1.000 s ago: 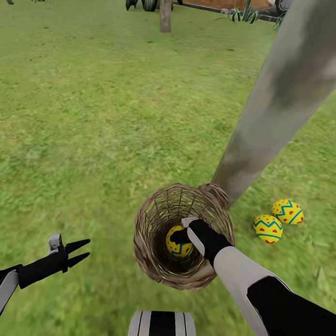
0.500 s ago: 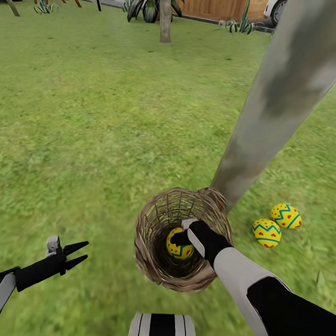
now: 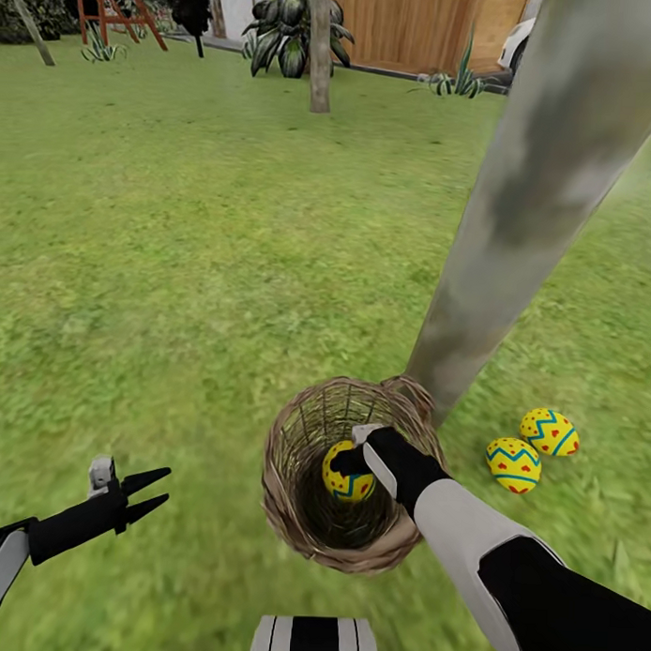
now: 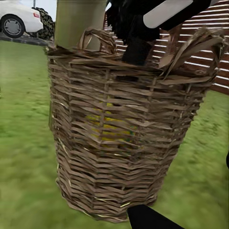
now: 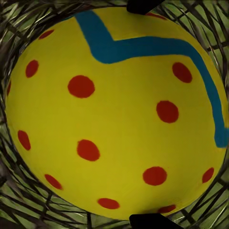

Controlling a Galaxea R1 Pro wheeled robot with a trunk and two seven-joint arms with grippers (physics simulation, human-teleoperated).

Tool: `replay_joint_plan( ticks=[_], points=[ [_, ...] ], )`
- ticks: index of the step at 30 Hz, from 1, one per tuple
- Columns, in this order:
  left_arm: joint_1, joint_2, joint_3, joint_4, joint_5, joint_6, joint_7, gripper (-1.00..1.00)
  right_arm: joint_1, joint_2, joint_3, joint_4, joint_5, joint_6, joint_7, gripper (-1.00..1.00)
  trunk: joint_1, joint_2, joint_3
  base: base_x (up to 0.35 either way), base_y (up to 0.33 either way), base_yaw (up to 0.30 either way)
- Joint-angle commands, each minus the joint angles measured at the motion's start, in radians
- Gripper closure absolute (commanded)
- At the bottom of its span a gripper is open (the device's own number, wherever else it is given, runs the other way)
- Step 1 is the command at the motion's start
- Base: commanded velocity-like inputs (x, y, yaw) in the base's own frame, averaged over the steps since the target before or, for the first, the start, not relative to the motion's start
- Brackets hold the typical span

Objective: Take the three Easter eggs out of the wicker basket on the lawn in the garden, then place them on the lawn next to a single tree (choose any tree) so that all three eggs are next to the same tree and none are left in the basket.

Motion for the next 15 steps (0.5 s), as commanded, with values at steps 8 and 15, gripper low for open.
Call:
replay_joint_plan(
  ticks=[8, 15],
  points=[
    [0.000, 0.002, 0.001, 0.000, -0.001, 0.004, -0.003, -1.00, 0.000, -0.001, 0.008, -0.001, -0.008, 0.004, -0.004, 1.00, -0.004, 0.002, 0.030, -0.115, 0.000, 0.000],
    [0.000, 0.002, 0.001, -0.001, -0.001, 0.004, -0.003, -1.00, 0.000, -0.001, 0.008, -0.004, -0.008, 0.004, -0.004, 1.00, -0.007, 0.003, 0.057, -0.069, 0.000, 0.000]
  ],
)
